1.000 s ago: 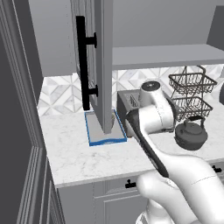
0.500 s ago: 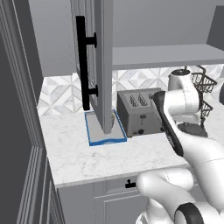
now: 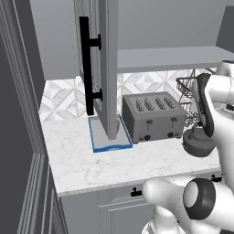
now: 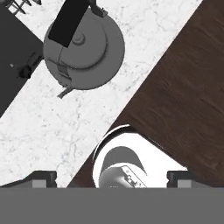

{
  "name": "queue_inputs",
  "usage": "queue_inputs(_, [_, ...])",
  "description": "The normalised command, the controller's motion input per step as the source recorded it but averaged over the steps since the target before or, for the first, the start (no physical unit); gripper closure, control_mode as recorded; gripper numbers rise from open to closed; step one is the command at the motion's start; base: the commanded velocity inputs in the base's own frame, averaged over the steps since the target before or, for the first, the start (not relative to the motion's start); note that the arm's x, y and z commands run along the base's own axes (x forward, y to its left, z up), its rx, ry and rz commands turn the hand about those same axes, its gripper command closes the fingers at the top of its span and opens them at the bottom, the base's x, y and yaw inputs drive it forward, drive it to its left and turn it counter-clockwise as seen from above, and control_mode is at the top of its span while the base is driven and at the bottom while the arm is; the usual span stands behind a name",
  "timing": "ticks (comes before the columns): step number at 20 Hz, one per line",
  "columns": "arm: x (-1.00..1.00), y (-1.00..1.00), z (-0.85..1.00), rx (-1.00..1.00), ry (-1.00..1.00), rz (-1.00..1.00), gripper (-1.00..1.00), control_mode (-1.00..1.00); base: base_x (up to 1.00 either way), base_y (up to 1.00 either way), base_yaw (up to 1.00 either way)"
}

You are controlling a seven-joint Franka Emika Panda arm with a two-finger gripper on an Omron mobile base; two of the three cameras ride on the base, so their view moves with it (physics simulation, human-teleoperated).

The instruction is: Pick the kettle from the counter and place it on the tray. Then pick the mug from the cabinet and place it on the tray. Then close the cabinet doors.

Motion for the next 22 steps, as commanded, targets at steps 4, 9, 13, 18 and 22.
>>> queue_inputs(4, [0.16, -0.49, 0.09, 0.16, -0.02, -0.15, -1.00, -1.00, 0.00, 0.00, 0.00])
queue_inputs(9, [0.42, -0.31, -0.07, 0.14, 0.00, -0.10, -1.00, -1.00, 0.00, 0.00, 0.00])
queue_inputs(13, [0.49, -0.23, -0.35, 0.06, 0.01, -0.07, -1.00, -1.00, 0.00, 0.00, 0.00])
queue_inputs(18, [0.19, -0.14, -0.46, 0.01, 0.01, -0.06, -1.00, -1.00, 0.00, 0.00, 0.00])
queue_inputs(22, [0.18, -0.09, -0.42, 0.02, 0.01, -0.12, -1.00, -1.00, 0.00, 0.00, 0.00])
